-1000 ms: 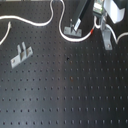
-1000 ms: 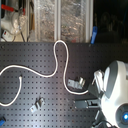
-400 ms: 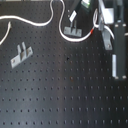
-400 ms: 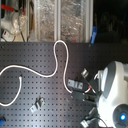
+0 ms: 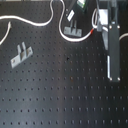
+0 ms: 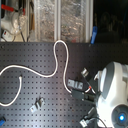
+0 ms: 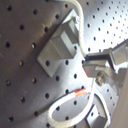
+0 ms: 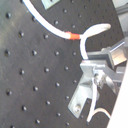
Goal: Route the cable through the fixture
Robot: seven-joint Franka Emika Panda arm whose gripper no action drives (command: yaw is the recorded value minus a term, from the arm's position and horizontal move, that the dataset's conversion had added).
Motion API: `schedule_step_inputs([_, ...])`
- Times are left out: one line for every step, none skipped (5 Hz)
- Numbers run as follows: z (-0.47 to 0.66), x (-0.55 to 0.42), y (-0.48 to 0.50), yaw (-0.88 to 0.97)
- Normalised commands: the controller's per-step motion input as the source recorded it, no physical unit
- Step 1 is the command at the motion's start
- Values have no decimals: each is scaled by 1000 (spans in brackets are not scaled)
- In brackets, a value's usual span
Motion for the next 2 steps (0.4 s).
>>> schedule_step_inputs([82, 189, 34, -154])
schedule_step_inputs([88, 159, -1, -186])
